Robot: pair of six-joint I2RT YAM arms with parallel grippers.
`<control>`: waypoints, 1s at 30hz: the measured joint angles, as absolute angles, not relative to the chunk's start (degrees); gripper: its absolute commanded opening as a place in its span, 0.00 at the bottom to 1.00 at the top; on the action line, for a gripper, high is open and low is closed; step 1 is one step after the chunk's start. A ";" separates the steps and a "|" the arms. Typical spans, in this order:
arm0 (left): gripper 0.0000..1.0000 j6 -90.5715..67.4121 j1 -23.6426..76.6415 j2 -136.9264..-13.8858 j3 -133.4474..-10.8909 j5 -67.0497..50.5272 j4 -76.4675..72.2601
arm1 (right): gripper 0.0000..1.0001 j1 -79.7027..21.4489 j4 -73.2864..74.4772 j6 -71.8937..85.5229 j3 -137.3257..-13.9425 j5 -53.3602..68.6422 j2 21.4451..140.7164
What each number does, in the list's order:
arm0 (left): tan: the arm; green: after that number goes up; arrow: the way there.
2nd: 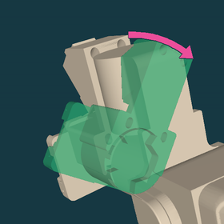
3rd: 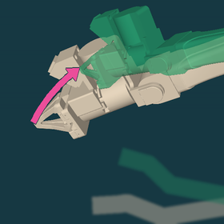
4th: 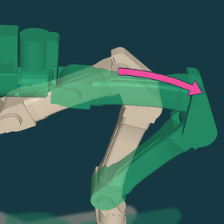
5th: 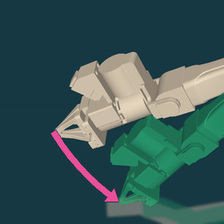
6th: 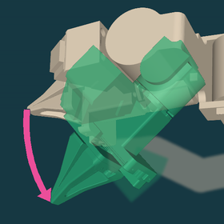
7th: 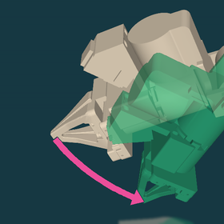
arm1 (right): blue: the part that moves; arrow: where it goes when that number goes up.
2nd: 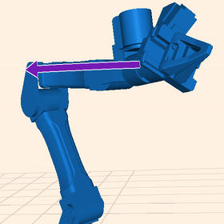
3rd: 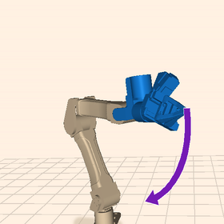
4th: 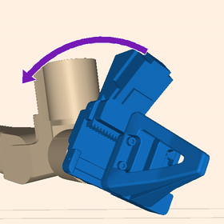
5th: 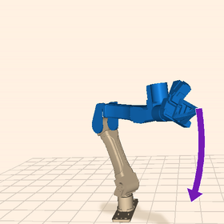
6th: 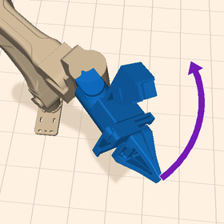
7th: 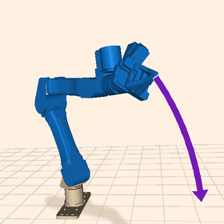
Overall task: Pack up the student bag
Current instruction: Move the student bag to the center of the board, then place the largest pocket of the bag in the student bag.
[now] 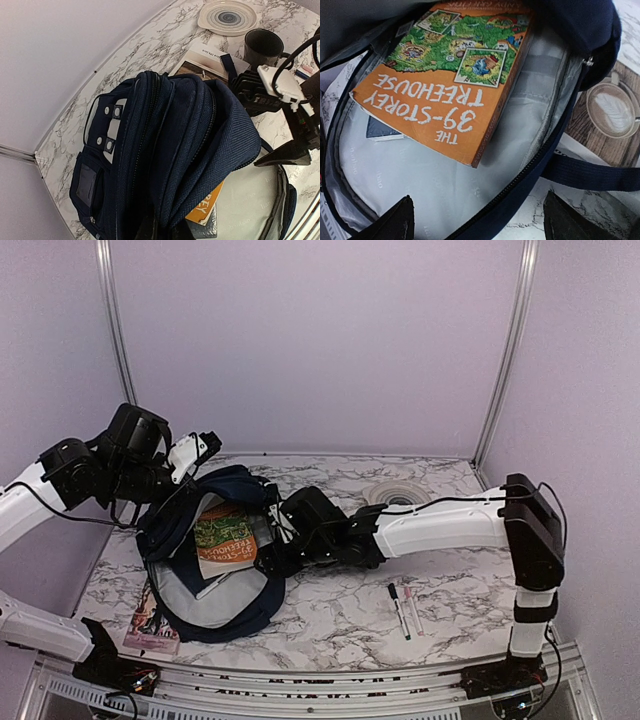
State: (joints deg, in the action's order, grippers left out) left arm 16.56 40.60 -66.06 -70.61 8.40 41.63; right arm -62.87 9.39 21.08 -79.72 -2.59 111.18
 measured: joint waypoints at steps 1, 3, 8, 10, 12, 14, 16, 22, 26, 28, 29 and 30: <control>0.00 15.57 40.60 -66.06 -70.24 8.10 41.43 | 0.80 -62.85 10.31 22.55 -80.88 -2.57 112.68; 0.00 13.72 40.60 -66.06 -69.73 7.84 41.08 | 0.65 -62.70 11.51 24.43 -82.43 -2.28 114.65; 0.05 7.75 40.60 -66.41 -68.47 6.68 39.97 | 0.20 -60.99 12.10 28.29 -82.89 0.99 115.92; 0.24 5.23 40.60 -66.87 -68.05 5.96 39.51 | 0.08 -59.70 11.42 29.67 -82.67 2.87 115.92; 0.46 3.49 40.60 -67.29 -67.66 4.84 39.05 | 0.00 -58.02 10.28 31.18 -82.02 5.30 115.92; 0.55 1.39 40.49 -67.66 -67.05 2.81 38.76 | 0.00 -56.36 9.23 32.25 -81.34 7.90 115.94; 0.63 -0.73 40.34 -67.99 -66.19 -0.25 37.93 | 0.00 -53.95 7.70 33.50 -80.82 11.29 116.27; 0.93 -7.09 40.36 -66.63 -58.13 -10.26 31.03 | 0.00 -45.93 2.52 36.73 -80.86 17.47 117.60; 0.99 -12.82 40.12 -63.20 -50.72 -11.49 28.36 | 0.00 -41.95 1.54 37.52 -82.91 17.98 118.98; 0.99 -15.42 39.99 -60.55 -47.86 -10.63 27.64 | 0.00 -40.64 1.58 37.54 -83.90 17.69 119.20; 0.99 -16.82 39.90 -59.11 -46.50 -10.11 27.24 | 0.00 -39.97 1.65 37.52 -84.49 17.54 119.26; 0.99 -18.26 39.81 -57.84 -45.41 -9.65 27.07 | 0.00 -39.44 1.65 37.52 -84.86 17.43 119.33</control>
